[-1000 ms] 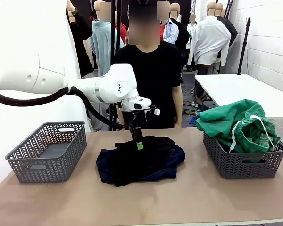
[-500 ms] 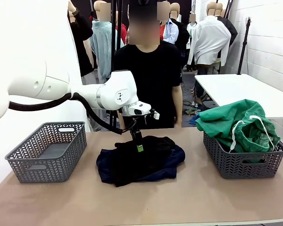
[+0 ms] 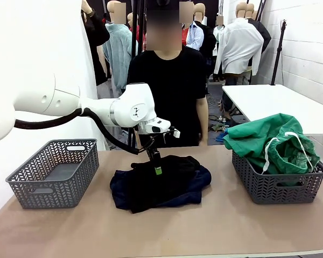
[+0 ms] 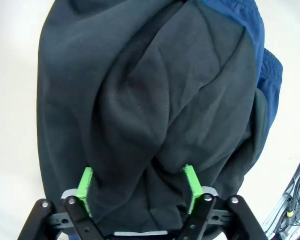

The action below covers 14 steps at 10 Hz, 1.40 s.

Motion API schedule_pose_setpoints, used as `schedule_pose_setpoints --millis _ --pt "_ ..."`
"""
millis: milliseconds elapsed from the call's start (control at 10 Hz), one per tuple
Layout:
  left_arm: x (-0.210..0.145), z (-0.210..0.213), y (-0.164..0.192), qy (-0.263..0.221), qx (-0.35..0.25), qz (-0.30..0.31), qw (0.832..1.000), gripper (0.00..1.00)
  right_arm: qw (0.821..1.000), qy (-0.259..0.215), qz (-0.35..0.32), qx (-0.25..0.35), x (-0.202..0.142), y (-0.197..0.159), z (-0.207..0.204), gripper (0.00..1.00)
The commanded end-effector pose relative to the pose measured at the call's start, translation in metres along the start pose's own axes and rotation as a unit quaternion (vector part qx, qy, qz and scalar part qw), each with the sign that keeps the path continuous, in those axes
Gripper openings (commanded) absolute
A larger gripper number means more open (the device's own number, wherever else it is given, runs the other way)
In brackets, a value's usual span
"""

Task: Sort the tops and bottoms.
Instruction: Lift clothes from the center of the table with your left hand.

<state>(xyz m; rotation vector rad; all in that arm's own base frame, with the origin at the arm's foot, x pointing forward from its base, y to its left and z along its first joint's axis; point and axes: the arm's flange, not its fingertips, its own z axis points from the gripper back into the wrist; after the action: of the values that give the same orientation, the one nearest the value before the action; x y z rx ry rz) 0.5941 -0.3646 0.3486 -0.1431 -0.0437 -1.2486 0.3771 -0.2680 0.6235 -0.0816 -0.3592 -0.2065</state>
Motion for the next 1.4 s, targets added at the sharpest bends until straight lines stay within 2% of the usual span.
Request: schedule_pose_setpoints --millis 0,100,200,1300 --pt "0.000 0.004 0.005 0.000 -0.015 -0.003 1.000 0.32 1.000 0.004 0.006 -0.004 -0.003 0.001 -0.001 1.00" --pt "0.000 0.004 0.005 0.000 -0.016 -0.001 1.000 0.12 1.000 0.004 0.006 -0.004 -0.003 0.001 -0.001 1.00" --pt "0.000 0.004 0.006 -0.001 -0.018 0.001 1.000 0.00 1.000 0.004 0.006 -0.004 -0.003 0.001 -0.001 1.00" --pt "-0.005 0.038 -0.010 -0.033 -0.059 -0.002 0.998 0.00 1.000 0.004 0.006 -0.004 -0.003 0.001 -0.001 1.00"
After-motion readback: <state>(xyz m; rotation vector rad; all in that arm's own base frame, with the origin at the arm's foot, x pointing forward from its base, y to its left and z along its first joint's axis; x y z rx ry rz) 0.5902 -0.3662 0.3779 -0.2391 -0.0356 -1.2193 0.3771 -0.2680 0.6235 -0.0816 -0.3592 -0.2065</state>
